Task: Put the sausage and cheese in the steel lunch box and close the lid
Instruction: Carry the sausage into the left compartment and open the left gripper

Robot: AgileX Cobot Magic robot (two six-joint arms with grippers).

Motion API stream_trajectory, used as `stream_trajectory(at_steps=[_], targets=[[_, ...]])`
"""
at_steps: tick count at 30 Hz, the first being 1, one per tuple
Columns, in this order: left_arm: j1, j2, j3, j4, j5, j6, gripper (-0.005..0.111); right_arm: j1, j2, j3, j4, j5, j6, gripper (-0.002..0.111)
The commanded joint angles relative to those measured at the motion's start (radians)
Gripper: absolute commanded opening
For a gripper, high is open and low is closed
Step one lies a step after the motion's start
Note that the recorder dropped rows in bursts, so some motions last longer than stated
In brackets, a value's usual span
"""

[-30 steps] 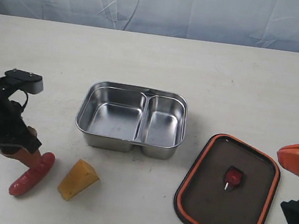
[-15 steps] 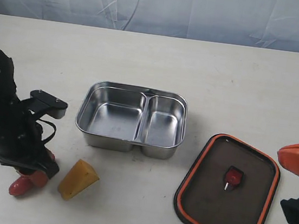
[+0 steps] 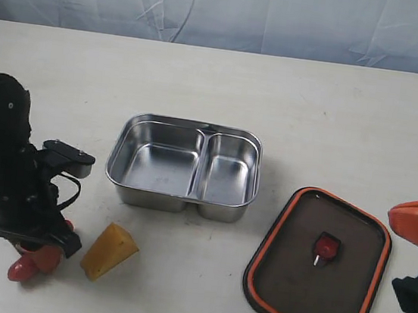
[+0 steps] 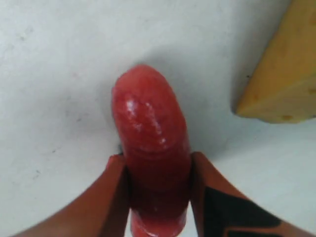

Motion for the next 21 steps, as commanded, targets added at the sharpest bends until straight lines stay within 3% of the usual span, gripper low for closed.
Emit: stream_trajectory(at_steps=[1,4,8,11,16,21], targets=[[-0.006,-0.121,-0.066,-0.01,0.041,0.0,0.0,0.0,-0.007,0.004,-0.01,-0.007,0.001,-0.001],[-0.006,-0.24,-0.147,-0.11,-0.069,0.04,0.0,0.0,-0.007,0.004,-0.024,-0.007,0.001,-0.001],[-0.006,-0.192,-0.244,-0.396,-0.207,0.269,0.0,0.0,-0.007,0.004,-0.026,-0.007,0.001,-0.001],[-0.006,-0.112,-0.31,-0.431,-0.209,0.287,0.002,0.0,-0.007,0.004,-0.028,-0.007,0.001,-0.001],[-0.006,0.002,-0.375,-0.468,-0.228,0.351,0.035,0.0,-0.007,0.004,-0.028,-0.007,0.001,-0.001],[-0.006,0.045,-0.373,-0.468,-0.191,0.368,0.036,0.0,-0.007,0.004,-0.028,-0.007,0.001,-0.001]])
